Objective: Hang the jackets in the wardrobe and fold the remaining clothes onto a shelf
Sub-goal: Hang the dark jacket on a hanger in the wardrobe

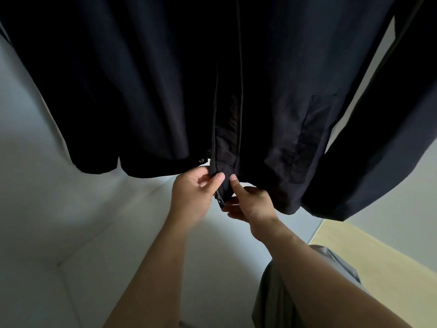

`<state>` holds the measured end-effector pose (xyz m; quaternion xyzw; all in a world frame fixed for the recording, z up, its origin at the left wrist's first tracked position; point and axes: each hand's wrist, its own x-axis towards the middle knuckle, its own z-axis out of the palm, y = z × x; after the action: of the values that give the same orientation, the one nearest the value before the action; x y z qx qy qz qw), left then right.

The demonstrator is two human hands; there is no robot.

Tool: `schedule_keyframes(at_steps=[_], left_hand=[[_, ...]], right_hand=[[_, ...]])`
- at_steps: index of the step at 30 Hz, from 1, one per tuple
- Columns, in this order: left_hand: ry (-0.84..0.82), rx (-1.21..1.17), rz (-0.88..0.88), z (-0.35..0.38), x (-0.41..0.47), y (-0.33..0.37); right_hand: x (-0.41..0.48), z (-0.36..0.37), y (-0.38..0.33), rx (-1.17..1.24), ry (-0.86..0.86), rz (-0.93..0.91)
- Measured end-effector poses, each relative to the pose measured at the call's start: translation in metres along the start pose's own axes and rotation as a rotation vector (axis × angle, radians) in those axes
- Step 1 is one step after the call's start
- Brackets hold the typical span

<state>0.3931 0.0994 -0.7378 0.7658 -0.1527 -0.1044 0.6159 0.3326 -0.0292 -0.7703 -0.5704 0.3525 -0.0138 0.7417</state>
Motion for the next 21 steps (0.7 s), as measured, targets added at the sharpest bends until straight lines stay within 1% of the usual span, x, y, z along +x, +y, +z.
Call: schedule_keyframes(at_steps=[2, 5, 7, 10, 12, 15, 18, 21], left_hand=[[-0.015, 0.087, -0.005, 0.000, 0.000, -0.001], [0.001, 0.138, -0.019, 0.002, 0.000, -0.001], [0.023, 0.130, -0.024, 0.003, 0.003, -0.001], [0.064, 0.125, -0.025, 0.002, 0.008, -0.003], [0.082, 0.121, -0.023, 0.004, 0.011, -0.006], [0.097, 0.124, -0.013, 0.008, 0.013, -0.008], [0.113, 0.129, -0.013, 0.010, 0.016, -0.009], [0.153, 0.170, 0.012, 0.010, 0.017, -0.009]], right_hand=[[-0.002, 0.003, 0.002, 0.019, 0.001, 0.001], [-0.005, 0.003, 0.001, 0.047, -0.044, -0.083], [-0.008, 0.000, -0.003, 0.054, -0.129, -0.110], [-0.015, -0.005, -0.009, 0.059, -0.259, -0.102], [-0.018, -0.007, -0.008, -0.025, -0.241, -0.147], [-0.021, -0.005, -0.004, -0.155, -0.159, -0.251], [-0.021, -0.004, -0.003, -0.223, -0.121, -0.322], [-0.020, -0.005, -0.003, -0.207, -0.133, -0.302]])
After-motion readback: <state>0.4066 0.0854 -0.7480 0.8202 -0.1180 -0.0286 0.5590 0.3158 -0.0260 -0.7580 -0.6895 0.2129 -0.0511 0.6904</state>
